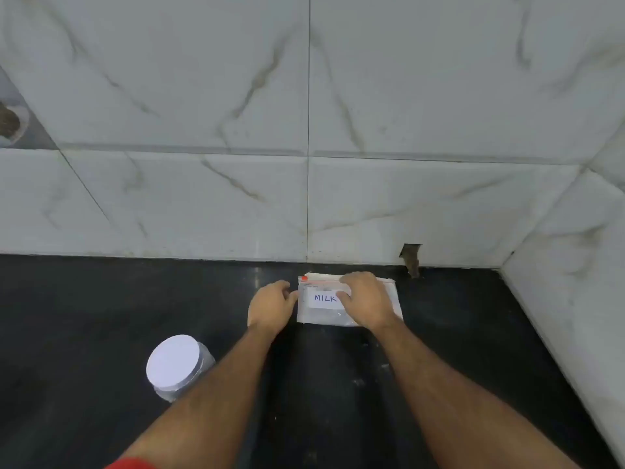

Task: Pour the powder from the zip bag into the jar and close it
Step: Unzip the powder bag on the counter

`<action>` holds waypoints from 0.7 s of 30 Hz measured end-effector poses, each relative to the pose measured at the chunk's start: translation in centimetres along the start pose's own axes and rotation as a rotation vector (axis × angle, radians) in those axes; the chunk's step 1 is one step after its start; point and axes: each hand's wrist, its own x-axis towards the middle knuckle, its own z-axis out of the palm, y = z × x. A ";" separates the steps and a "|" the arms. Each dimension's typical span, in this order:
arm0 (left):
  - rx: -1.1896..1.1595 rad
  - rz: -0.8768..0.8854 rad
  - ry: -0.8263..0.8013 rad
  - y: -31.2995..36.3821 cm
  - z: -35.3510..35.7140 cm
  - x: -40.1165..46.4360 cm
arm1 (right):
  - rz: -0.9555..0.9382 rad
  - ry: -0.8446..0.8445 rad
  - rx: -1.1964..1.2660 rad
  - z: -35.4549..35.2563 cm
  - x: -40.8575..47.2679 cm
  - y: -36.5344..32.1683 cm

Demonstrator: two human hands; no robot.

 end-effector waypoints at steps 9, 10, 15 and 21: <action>-0.291 -0.290 0.002 0.3 2.8 5.1 | -0.078 -0.049 0.045 2.7 6.5 -2.0; -0.317 -0.310 -0.001 0.3 3.2 5.5 | -0.086 -0.050 0.041 3.0 6.9 -1.9; -0.474 -0.355 0.016 0.5 4.4 6.2 | -0.079 -0.054 -0.004 4.2 7.3 -0.8; -0.757 -0.359 0.040 1.8 3.8 5.9 | -0.071 -0.079 0.053 3.1 7.4 -0.7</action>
